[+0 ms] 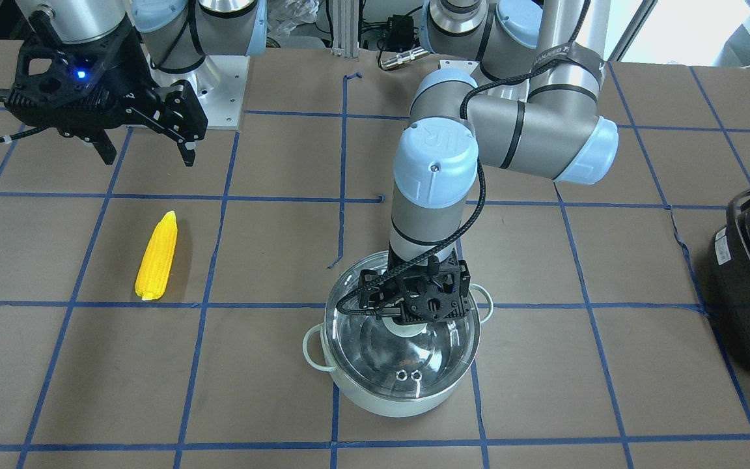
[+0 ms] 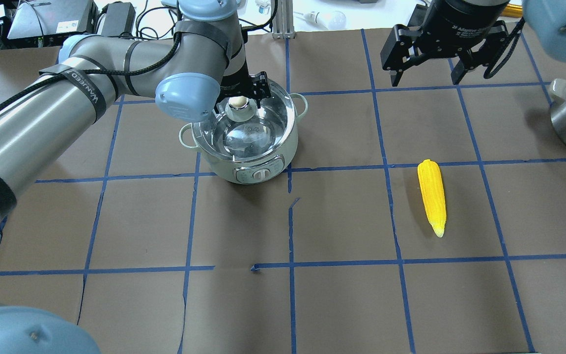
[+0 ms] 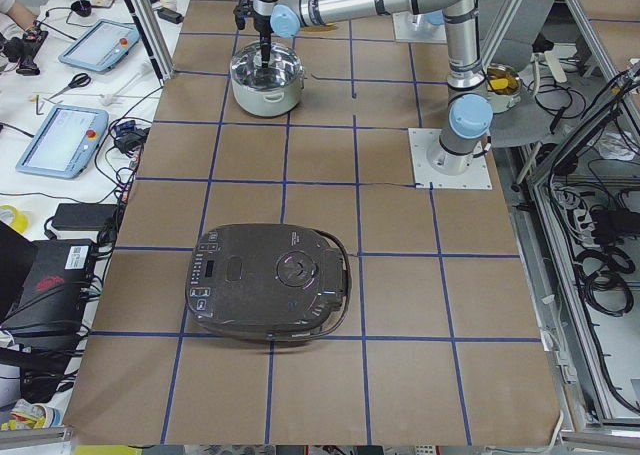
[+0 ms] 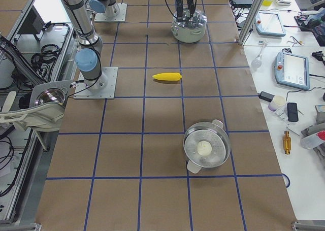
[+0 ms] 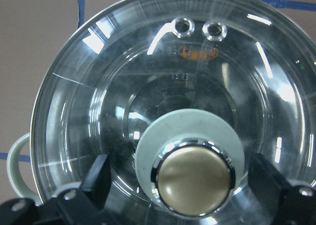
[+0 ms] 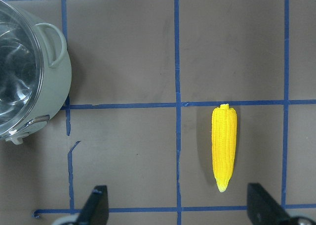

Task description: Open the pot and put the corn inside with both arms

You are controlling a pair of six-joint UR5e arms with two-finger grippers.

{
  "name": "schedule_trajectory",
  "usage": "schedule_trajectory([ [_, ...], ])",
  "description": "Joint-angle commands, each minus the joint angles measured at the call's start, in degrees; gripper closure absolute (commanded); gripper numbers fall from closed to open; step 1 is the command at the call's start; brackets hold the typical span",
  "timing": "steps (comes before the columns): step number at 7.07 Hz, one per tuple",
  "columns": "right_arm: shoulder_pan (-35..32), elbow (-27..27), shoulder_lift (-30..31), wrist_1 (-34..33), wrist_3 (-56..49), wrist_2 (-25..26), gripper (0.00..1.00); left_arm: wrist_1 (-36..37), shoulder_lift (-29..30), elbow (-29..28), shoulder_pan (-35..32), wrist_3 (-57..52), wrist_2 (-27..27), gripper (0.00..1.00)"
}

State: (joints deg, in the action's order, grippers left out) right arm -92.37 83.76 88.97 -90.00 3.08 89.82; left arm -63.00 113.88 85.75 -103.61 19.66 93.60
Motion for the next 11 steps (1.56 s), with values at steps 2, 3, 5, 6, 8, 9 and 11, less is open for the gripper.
schedule_trajectory([
  [2, 0.0, 0.0, 0.0, 0.0, 0.0, 0.0, 0.0, 0.1, -0.6, 0.0, 0.0, 0.1, -0.3, 0.3],
  [3, 0.0, 0.0, 0.0, -0.1, 0.0, -0.1, 0.0, 0.1, -0.5, 0.4, -0.1, 0.1, -0.3, 0.39],
  [5, 0.0, 0.0, 0.0, 0.0, 0.0, -0.1, 0.0, 0.1, -0.7, 0.5, -0.1, -0.5, -0.2, 0.48],
  [6, 0.0, 0.0, 0.0, 0.0, 0.0, 0.1, 0.0, 0.2, -0.8, -0.1, 0.0, -0.7, -0.3, 0.51],
  [8, 0.0, 0.0, 0.0, -0.2, 0.0, -0.1, 0.0, 0.1, -1.8, -0.5, 0.2, -0.7, -0.3, 0.52],
  [9, -0.1, 0.0, 0.0, -0.1, -0.1, -0.1, 0.0, -0.7, -2.9, -1.2, 0.2, -0.8, 0.1, 0.52],
  [11, -0.1, -0.2, 0.1, 0.0, 0.0, -0.2, 0.0, -3.0, -6.7, -1.0, 4.6, -1.3, -0.1, 0.52],
])
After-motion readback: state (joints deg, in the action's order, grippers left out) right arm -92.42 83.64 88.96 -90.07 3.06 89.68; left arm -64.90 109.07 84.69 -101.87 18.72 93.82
